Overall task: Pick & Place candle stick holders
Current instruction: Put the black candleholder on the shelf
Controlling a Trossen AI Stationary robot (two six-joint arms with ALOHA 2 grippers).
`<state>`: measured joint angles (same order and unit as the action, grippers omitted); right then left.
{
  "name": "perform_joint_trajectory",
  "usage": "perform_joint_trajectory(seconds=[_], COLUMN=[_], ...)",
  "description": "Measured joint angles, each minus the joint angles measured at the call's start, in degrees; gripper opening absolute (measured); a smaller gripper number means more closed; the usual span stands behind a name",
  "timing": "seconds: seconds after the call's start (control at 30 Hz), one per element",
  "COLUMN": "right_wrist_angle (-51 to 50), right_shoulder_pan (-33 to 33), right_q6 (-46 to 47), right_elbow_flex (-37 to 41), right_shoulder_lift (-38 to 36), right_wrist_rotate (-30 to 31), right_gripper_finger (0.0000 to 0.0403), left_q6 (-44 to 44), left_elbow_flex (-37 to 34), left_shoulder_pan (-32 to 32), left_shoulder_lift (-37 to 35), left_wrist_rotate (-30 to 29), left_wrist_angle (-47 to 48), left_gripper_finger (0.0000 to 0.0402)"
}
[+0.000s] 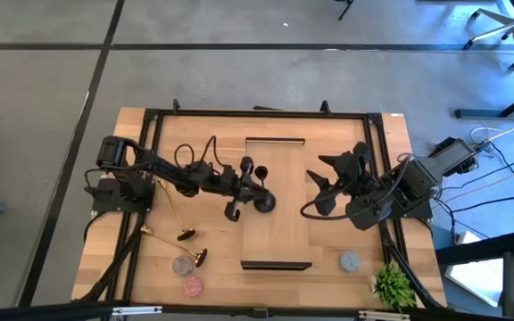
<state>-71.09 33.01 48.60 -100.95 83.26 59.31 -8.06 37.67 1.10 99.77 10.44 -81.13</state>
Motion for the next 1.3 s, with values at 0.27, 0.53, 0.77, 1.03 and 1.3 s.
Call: perform_joint_trajectory(seconds=[0.27,0.53,0.77,1.03,1.3], right_wrist_angle=[-0.02,-0.68,-0.91,-0.90,-0.95], right_shoulder_pan=[-0.04,-0.04,-0.07,-0.07,-0.07], right_q6=[-0.02,-0.02,-0.02,-0.02,-0.04], right_elbow_flex=[0.00,0.00,0.00,0.00,0.00], right_shoulder_lift=[0.00,0.00,0.00,0.00,0.00], right_wrist_rotate=[0.02,0.02,0.02,0.00,-1.41], right_gripper_finger=[0.0234,0.0234,0.0234,0.0234,0.0234], left_q6=[-0.80,-3.05,-11.82,-11.00,-10.27], left_elbow_flex=[0.02,0.04,0.11,0.11,0.11], left_shoulder_pan=[-0.02,-0.02,-0.04,0.16,1.91], left_shoulder_lift=[0.00,0.00,-0.04,-0.04,-0.04], left_wrist_rotate=[-0.29,-1.18,-2.04,-2.13,-6.52], left_wrist_angle=[2.77,2.35,1.23,1.30,1.61], left_gripper_finger=[0.0039,0.0044,0.0045,0.0045,0.0045])
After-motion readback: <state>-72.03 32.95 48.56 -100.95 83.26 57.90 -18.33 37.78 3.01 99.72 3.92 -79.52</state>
